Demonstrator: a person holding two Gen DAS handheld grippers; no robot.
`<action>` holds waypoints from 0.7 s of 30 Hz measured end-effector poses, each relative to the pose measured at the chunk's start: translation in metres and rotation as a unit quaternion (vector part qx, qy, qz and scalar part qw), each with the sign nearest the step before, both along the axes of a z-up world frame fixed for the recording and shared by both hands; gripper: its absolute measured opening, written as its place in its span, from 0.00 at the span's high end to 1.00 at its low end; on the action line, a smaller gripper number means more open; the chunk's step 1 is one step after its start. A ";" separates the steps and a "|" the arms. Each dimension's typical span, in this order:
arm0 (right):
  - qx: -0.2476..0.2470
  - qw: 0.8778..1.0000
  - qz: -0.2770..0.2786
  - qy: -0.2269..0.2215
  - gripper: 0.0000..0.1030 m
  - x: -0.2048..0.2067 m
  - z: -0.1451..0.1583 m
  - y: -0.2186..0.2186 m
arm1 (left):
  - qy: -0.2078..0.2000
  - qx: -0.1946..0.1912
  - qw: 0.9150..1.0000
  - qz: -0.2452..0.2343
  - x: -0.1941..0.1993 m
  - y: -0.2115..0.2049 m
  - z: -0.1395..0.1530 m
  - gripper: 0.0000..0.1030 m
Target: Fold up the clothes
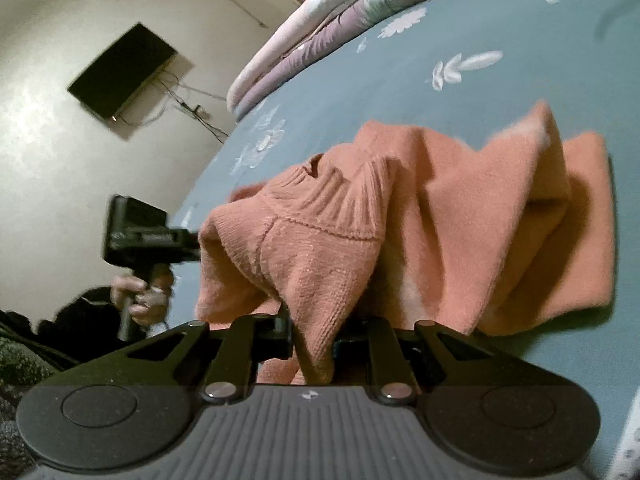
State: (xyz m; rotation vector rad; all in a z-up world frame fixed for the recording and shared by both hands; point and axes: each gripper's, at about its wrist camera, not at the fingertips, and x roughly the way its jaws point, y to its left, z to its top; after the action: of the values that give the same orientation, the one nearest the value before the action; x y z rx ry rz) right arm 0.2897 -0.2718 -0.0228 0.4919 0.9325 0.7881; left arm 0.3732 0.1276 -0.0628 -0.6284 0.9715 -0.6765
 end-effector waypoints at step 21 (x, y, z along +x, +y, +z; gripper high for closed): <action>-0.294 0.944 -0.016 -0.148 0.83 0.134 0.087 0.033 | -0.141 0.137 0.979 0.050 0.091 -0.009 0.082 0.91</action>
State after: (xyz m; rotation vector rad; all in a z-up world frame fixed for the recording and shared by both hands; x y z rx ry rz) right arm 0.4241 -0.2387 0.0640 -0.1335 0.8245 0.4993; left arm 0.4643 0.1183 0.0196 -0.3244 0.7456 -0.5145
